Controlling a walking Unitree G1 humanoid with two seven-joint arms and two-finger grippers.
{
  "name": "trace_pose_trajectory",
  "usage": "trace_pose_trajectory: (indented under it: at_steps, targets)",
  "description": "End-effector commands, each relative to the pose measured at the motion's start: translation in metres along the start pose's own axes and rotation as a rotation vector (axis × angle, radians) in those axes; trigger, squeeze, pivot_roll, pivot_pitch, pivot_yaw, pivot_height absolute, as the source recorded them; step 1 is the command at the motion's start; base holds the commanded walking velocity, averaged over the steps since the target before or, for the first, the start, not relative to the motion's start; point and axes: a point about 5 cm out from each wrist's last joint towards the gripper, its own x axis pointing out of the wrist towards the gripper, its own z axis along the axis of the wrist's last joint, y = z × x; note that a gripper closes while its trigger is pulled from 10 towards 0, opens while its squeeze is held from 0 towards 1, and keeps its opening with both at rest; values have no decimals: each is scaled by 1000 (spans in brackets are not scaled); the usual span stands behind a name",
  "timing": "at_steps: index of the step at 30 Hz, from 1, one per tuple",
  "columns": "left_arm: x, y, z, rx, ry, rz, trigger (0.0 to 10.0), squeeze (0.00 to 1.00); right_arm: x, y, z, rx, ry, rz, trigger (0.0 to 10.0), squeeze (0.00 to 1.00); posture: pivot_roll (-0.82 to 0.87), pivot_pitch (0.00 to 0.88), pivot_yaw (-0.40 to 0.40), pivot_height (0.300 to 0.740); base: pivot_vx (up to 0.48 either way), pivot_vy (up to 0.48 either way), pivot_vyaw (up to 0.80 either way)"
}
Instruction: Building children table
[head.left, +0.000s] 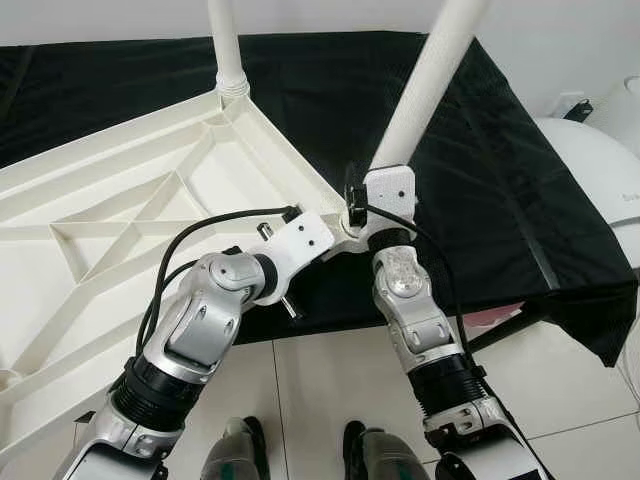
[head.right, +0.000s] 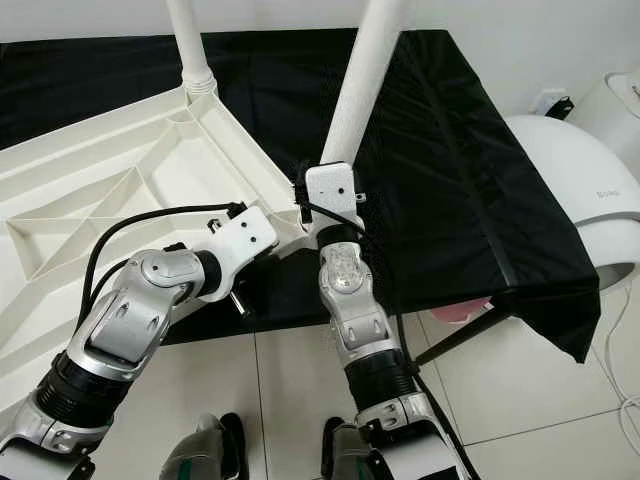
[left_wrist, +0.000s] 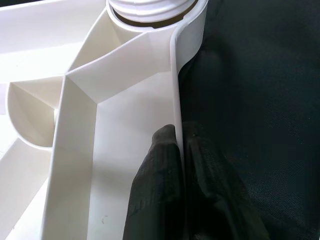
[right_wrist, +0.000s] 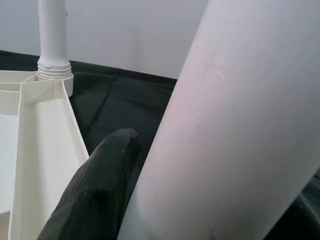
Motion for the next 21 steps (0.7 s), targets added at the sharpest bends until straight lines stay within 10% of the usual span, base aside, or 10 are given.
trace_pose_trajectory:
  at_steps: [1,21]
  targets:
    - [-3,1,11,33,-43,44,10000,0,-3,-17,-16,-27,75,-71,10000,0,-79,201,-44,740,0,0,0]
    - [-3,3,12,31,-46,51,10000,0,-3,-13,-16,-46,67,-46,10000,0,-79,195,-47,740,0,0,0]
